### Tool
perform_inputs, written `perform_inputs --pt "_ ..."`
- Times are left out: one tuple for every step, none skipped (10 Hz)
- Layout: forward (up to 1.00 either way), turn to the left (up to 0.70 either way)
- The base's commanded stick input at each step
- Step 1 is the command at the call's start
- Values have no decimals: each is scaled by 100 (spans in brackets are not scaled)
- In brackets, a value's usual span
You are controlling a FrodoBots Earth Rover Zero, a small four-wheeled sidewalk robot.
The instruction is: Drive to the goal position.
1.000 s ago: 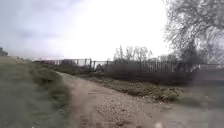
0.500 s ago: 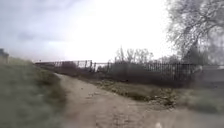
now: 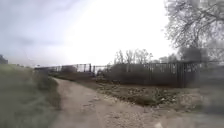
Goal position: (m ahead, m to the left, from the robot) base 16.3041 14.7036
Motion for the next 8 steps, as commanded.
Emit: perform_inputs --pt "70 10" --pt "70 0" --pt "70 28" --pt "70 35" --pt "70 35" --pt "70 0" --pt "70 10" --pt "70 31"
